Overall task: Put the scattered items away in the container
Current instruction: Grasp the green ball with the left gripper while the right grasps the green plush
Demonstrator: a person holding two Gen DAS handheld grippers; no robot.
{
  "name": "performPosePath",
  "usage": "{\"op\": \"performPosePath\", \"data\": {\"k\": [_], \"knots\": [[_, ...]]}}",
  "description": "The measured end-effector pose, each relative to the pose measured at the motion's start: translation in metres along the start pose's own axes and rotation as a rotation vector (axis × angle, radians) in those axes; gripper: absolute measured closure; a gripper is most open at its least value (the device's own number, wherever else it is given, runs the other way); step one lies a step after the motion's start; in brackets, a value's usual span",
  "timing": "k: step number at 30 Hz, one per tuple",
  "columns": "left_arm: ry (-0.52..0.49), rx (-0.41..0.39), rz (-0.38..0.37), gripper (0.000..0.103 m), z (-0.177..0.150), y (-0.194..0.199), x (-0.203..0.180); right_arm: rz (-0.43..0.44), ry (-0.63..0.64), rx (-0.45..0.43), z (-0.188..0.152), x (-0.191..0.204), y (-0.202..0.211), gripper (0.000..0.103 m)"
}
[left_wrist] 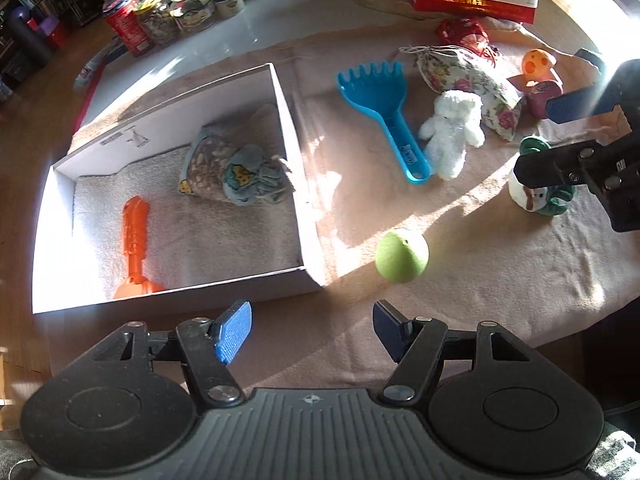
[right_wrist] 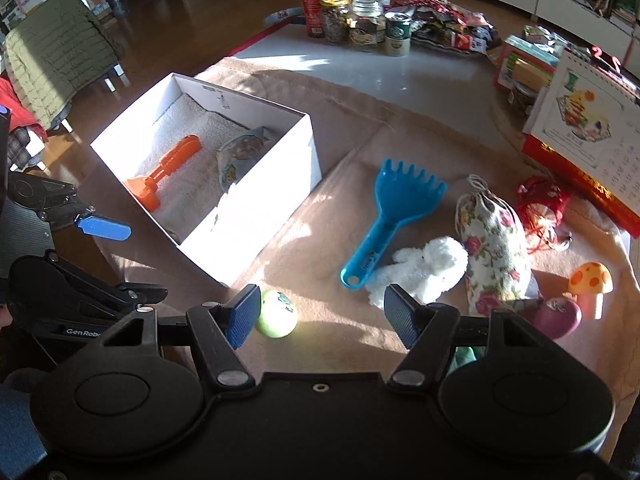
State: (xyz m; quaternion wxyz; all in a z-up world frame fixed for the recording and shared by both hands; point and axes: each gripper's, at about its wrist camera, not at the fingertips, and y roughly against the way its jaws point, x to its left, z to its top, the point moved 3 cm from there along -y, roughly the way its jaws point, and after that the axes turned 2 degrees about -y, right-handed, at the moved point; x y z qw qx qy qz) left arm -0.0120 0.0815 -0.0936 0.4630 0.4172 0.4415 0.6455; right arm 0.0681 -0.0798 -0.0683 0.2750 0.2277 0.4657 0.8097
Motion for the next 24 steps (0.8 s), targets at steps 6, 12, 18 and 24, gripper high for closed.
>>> {"op": "performPosePath", "data": {"k": [6, 12, 18, 24], "knots": [[-0.057, 0.005, -0.035, 0.034, 0.019, -0.019, -0.037, -0.055, -0.135, 0.05, -0.035, -0.058, -0.005, 0.037], [-0.104, 0.019, -0.041, 0.033, 0.028, -0.046, -0.059, -0.092, -0.213, 0.1, -0.06, -0.099, -0.015, 0.037], [-0.092, 0.055, -0.053, 0.033, 0.035, -0.077, -0.069, -0.049, -0.293, 0.136, -0.072, -0.117, -0.033, 0.031], [-0.087, 0.08, -0.048, 0.033, 0.039, -0.099, -0.074, -0.025, -0.307, 0.148, -0.071, -0.113, -0.048, 0.03]]}}
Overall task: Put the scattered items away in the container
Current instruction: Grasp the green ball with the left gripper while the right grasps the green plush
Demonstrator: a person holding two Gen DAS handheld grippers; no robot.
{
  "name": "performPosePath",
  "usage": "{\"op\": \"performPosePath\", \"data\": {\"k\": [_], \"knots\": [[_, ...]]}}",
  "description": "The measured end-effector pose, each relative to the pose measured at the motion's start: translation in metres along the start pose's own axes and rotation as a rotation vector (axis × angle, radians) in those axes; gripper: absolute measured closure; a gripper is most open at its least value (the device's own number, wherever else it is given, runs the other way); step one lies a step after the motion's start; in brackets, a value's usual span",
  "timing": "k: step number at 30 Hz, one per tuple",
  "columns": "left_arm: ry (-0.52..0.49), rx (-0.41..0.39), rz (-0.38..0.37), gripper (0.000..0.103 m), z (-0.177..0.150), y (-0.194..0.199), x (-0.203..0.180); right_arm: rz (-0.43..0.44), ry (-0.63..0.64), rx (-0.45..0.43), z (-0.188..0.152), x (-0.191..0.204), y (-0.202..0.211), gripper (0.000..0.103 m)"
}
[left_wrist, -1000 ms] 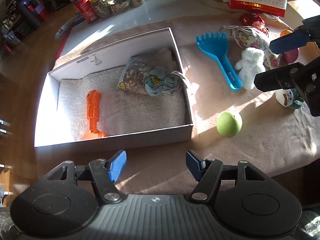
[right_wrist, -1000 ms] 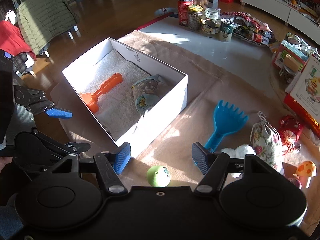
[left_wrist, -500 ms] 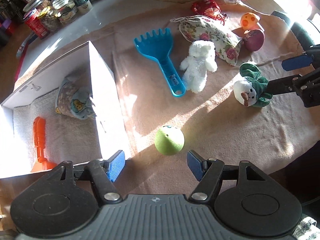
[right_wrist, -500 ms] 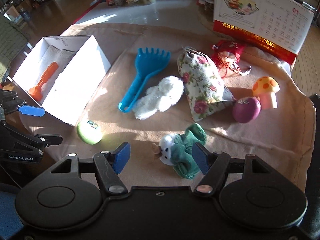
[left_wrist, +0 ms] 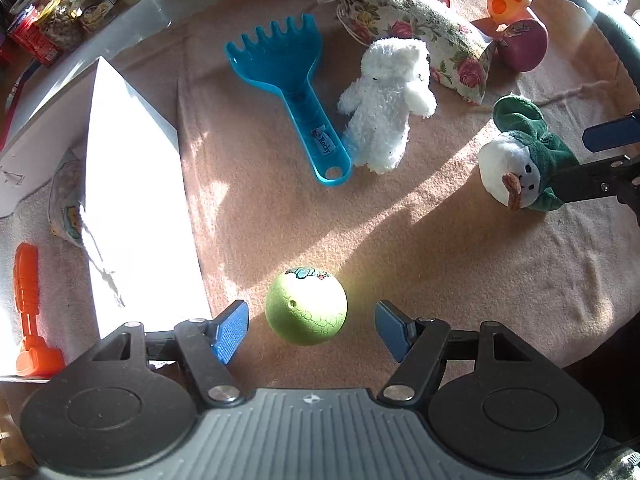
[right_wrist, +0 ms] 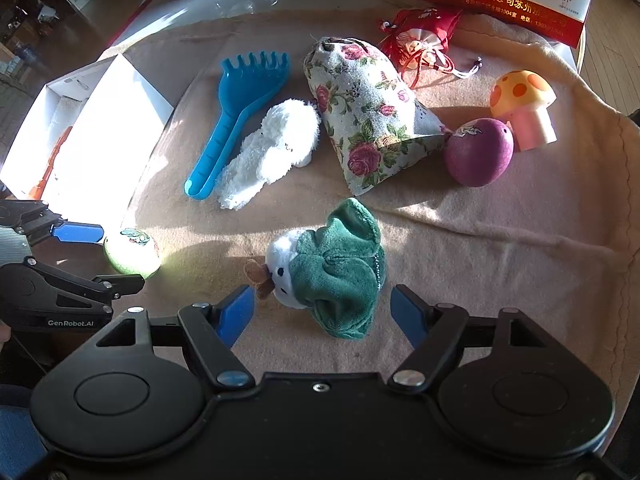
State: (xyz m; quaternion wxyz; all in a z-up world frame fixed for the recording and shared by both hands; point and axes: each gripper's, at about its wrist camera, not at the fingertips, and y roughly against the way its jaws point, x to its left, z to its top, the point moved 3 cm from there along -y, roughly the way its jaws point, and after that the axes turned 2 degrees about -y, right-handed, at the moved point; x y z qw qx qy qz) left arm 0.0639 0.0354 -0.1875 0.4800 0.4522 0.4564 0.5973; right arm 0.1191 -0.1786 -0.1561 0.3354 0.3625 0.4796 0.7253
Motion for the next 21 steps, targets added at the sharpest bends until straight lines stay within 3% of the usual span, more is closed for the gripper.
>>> {"op": "performPosePath", "data": {"k": [12, 16, 17, 20, 21], "knots": [[0.037, 0.021, -0.027, 0.033, -0.001, -0.026, 0.004, -0.035, 0.022, 0.052, 0.006, 0.008, -0.034, 0.029], [0.058, 0.029, -0.049, 0.048, -0.001, -0.031, 0.007, -0.056, 0.041, 0.056, 0.005, 0.009, -0.04, 0.029], [0.06, 0.03, -0.046, 0.053, -0.002, -0.033, 0.007, -0.06, 0.047, 0.053, 0.005, 0.009, -0.04, 0.031], [0.07, 0.021, -0.05, 0.053, -0.002, -0.032, 0.008, -0.095, 0.093, 0.045, 0.004, 0.013, -0.038, 0.048], [0.073, 0.024, -0.054, 0.053, -0.003, -0.032, 0.008, -0.097, 0.098, 0.042, 0.004, 0.013, -0.036, 0.048]]}}
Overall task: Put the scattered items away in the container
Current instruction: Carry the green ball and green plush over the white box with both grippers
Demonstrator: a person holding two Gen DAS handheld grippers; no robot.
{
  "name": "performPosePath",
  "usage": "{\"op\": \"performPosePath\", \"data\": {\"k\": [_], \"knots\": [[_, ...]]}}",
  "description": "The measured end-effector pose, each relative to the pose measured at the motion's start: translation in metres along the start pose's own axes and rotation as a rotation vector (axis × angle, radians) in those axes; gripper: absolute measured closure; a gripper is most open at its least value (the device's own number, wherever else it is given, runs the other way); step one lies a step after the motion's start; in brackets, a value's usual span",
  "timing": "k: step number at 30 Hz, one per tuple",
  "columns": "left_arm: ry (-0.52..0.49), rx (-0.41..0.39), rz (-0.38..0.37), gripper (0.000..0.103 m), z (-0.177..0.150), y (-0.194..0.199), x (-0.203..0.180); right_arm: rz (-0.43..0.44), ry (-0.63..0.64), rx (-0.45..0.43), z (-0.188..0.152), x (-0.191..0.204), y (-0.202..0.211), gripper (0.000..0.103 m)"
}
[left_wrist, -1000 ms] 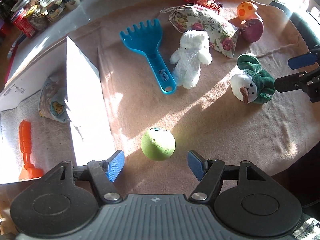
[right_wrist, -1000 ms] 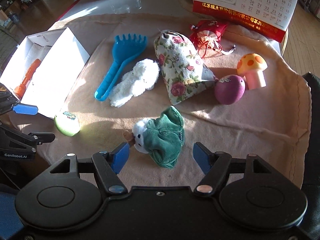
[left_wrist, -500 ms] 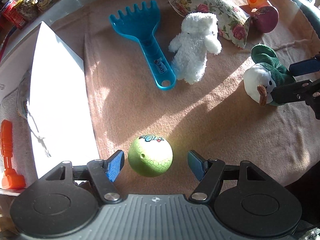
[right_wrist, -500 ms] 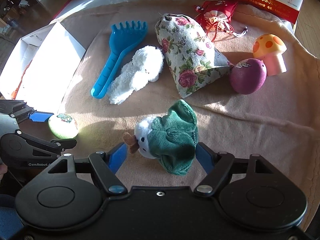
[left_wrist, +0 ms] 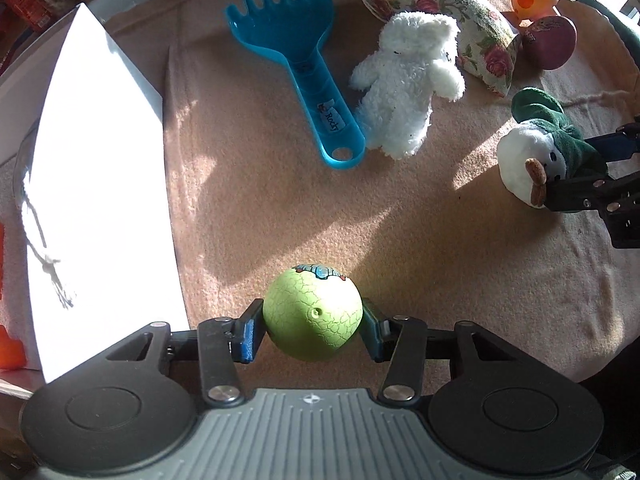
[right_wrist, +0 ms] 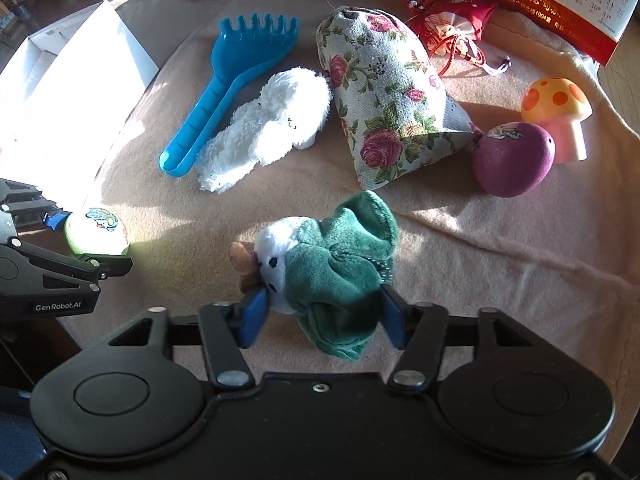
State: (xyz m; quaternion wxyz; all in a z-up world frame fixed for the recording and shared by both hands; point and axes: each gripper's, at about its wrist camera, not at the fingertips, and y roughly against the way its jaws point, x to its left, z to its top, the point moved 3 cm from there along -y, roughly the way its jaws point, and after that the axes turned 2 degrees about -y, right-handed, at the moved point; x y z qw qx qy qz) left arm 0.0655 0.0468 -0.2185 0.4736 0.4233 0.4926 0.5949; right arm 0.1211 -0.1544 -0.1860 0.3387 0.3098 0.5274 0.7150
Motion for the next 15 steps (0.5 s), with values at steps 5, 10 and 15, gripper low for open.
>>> {"op": "performPosePath", "data": {"k": [5, 10, 15], "knots": [[-0.004, -0.004, -0.001, 0.053, 0.001, 0.005, -0.002, 0.027, -0.038, -0.008, -0.002, -0.009, 0.005, 0.051], [-0.017, -0.013, -0.011, 0.053, 0.002, 0.016, -0.008, 0.037, -0.058, -0.036, -0.003, -0.012, 0.017, 0.052], [-0.028, -0.03, -0.014, 0.053, 0.001, 0.031, -0.015, 0.044, -0.061, -0.058, -0.003, -0.017, 0.033, 0.103]]}}
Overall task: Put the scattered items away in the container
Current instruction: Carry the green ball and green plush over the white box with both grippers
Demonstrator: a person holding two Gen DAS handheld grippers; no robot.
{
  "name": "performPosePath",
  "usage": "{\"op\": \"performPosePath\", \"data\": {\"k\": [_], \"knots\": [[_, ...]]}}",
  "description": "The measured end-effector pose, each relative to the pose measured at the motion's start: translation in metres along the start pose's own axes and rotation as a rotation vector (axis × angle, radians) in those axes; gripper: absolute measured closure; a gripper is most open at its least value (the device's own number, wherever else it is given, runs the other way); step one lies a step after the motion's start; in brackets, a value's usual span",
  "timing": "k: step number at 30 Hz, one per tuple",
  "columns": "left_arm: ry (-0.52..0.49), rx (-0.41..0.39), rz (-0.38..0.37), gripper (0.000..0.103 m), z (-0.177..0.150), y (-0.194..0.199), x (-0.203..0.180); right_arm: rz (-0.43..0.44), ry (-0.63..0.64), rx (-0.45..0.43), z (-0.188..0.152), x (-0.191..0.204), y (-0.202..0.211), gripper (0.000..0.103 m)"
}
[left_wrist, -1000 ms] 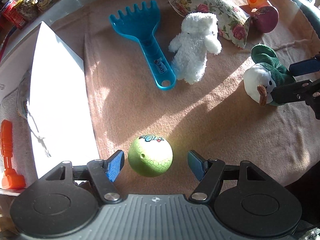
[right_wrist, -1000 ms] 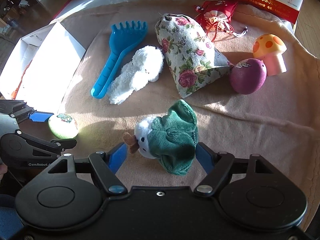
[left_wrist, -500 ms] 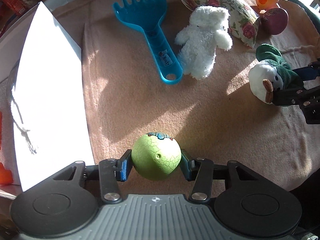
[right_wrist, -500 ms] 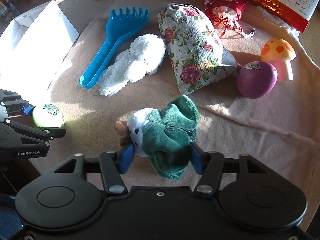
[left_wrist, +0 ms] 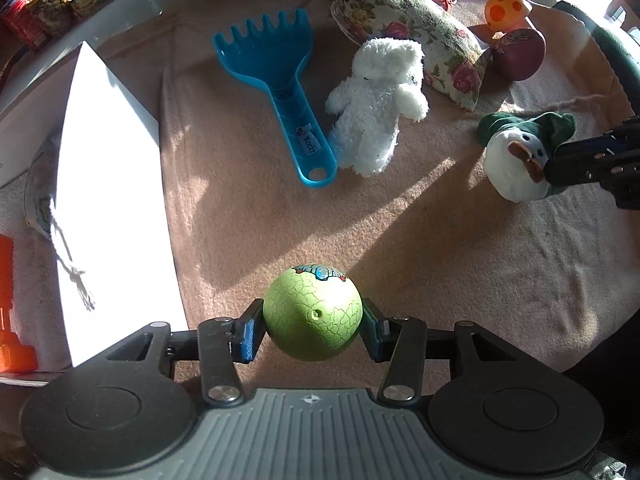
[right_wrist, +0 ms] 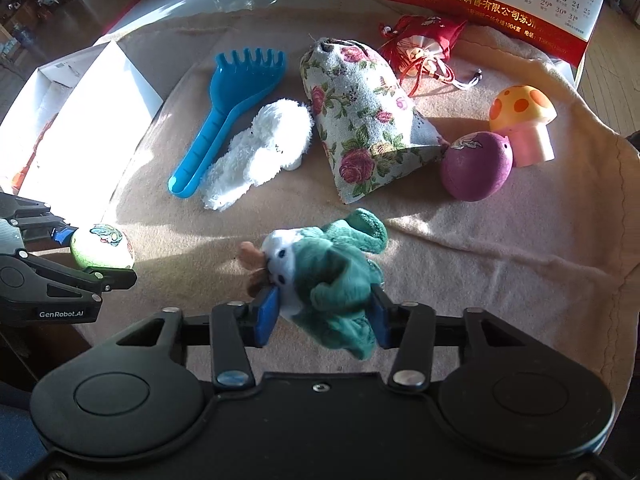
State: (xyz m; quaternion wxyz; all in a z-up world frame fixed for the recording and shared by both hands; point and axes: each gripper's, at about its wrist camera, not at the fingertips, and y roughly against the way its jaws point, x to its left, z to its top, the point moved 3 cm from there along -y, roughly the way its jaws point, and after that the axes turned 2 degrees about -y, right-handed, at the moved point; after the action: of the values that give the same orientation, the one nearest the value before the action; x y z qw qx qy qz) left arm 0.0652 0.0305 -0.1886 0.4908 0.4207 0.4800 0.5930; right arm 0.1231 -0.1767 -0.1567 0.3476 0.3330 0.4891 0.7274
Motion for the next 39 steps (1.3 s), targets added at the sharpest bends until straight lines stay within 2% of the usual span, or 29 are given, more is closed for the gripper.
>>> {"op": "performPosePath", "data": {"k": [3, 5, 6, 7, 8, 9, 14, 23, 24, 25, 26, 30, 33, 39], "knots": [[-0.008, -0.005, 0.006, 0.053, 0.002, 0.005, -0.003, -0.012, 0.01, 0.008, 0.002, -0.003, 0.006, 0.103], [-0.011, -0.006, 0.011, 0.053, 0.003, 0.007, -0.003, -0.018, -0.005, 0.024, 0.001, -0.008, 0.003, 0.097], [-0.008, -0.007, 0.011, 0.053, 0.003, 0.007, -0.003, -0.025, -0.011, 0.026, 0.001, -0.011, 0.002, 0.073], [-0.004, -0.007, 0.012, 0.053, 0.002, 0.008, -0.004, -0.034, -0.009, 0.03, -0.001, -0.013, -0.001, 0.057], [-0.003, -0.004, 0.013, 0.053, 0.002, 0.008, -0.004, -0.041, -0.01, 0.02, -0.002, -0.014, -0.001, 0.033], [-0.007, -0.004, 0.014, 0.053, 0.001, 0.008, -0.004, -0.042, -0.019, -0.001, -0.003, -0.015, -0.001, 0.023], [-0.01, 0.002, 0.014, 0.053, -0.003, 0.008, -0.004, 0.021, -0.131, -0.008, 0.001, -0.023, -0.005, 0.021], [-0.009, 0.009, 0.009, 0.053, -0.003, 0.005, -0.003, 0.01, -0.103, 0.047, 0.0, -0.003, -0.042, 0.022], [-0.009, 0.009, 0.009, 0.053, -0.003, 0.005, -0.003, 0.016, -0.089, 0.06, -0.001, 0.001, -0.046, 0.023], [-0.008, 0.009, 0.01, 0.053, -0.003, 0.005, -0.003, 0.032, -0.082, 0.074, -0.003, 0.005, -0.049, 0.03], [-0.008, 0.008, 0.007, 0.053, -0.003, 0.006, -0.003, 0.054, -0.082, 0.078, -0.005, 0.008, -0.049, 0.045], [-0.014, 0.008, 0.013, 0.053, -0.004, 0.009, -0.003, 0.022, -0.007, 0.044, -0.009, 0.022, -0.037, 0.047], [-0.011, 0.003, 0.018, 0.053, -0.003, 0.013, -0.001, 0.046, -0.009, 0.03, -0.006, 0.019, -0.021, 0.047], [-0.013, -0.012, 0.035, 0.053, 0.001, 0.028, -0.001, 0.025, 0.006, -0.01, 0.008, 0.008, 0.014, 0.047]]}}
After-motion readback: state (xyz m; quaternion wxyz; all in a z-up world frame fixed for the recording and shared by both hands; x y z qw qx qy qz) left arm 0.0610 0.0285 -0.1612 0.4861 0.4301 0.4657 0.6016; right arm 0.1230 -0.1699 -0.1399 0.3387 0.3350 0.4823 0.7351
